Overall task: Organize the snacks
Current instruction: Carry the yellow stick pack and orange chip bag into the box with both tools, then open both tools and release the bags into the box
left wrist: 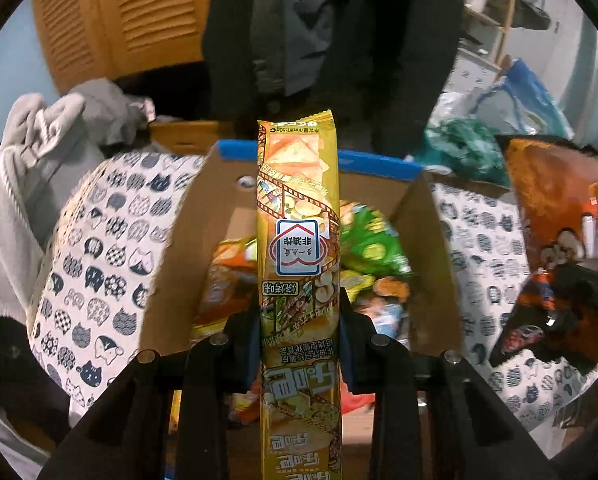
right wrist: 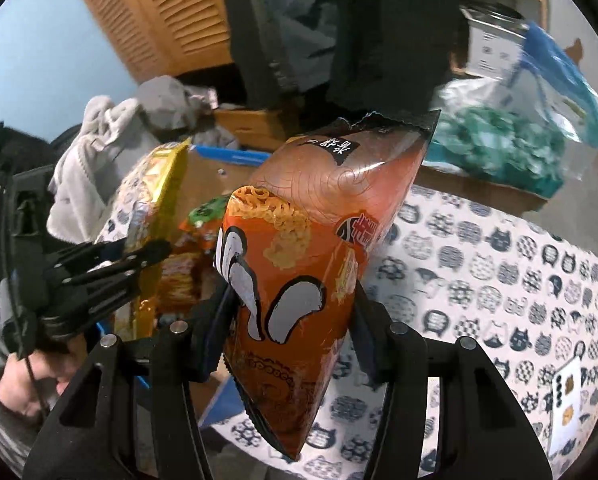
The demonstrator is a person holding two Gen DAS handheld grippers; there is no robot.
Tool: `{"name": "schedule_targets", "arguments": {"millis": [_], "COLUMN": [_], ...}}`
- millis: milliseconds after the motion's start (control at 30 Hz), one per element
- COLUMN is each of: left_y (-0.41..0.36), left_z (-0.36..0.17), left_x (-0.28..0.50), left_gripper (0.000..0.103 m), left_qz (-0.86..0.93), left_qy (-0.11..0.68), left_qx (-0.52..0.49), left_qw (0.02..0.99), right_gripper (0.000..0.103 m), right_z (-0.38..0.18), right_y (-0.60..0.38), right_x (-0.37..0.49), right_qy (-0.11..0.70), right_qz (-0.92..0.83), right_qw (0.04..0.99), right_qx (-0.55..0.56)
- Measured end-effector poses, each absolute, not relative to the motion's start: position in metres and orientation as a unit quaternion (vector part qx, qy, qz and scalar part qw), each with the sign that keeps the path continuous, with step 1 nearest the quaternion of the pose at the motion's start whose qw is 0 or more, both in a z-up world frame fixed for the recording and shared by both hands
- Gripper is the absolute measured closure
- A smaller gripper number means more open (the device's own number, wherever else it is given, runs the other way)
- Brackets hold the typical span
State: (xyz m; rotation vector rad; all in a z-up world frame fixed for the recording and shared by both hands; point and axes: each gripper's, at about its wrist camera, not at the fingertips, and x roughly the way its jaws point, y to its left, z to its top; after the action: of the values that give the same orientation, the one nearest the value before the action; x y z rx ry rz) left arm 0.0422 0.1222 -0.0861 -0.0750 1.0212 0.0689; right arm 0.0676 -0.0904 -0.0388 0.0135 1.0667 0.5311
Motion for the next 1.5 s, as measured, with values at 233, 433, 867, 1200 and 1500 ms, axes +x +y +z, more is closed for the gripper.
{"name": "schedule_targets", "arguments": {"millis": [233,433,867,1200,1500], "left_y": [0.152,0.168,0.178,0.183,0.168], "left_z": [-0.122,-0.125,-0.082,-0.059,-0.026], "left_x": [0.045,0.040,0.015,-0.008,-0.021], "left_gripper": [0.071,0.066,0.035,0.027,0.014], "left_qz": [0.055,0.061,0.065,0.084,0.087], "left_qy": [0.526,0.524,0.491,0.474,0.434], "left_qx": [-0.069,-0.097,-0.106,-0.092,-0.062], "left_qw": [0.846,0.844,0.862,0.872,0.895], "right_gripper": [0.050,0.050,0.049,0.036,0.025], "right_z": [-0.046,-0.061,-0.095,-0.074,-0.024], "right_y": [-0.044,-0.012,0.024,0.009,-0.024], "right_x": [0.066,0.068,0.061,0.058,0.046], "right_qy": [0.512,0.531,0.554,0.532,0.474], "right_qz": [0.280,0.298,0.319,0.315,0.288], "right_qw": [0.812,0.792,0.766,0.785,0.832], "right_qx": [-0.022,-0.036,-0.073,-0.046,-0.034]}}
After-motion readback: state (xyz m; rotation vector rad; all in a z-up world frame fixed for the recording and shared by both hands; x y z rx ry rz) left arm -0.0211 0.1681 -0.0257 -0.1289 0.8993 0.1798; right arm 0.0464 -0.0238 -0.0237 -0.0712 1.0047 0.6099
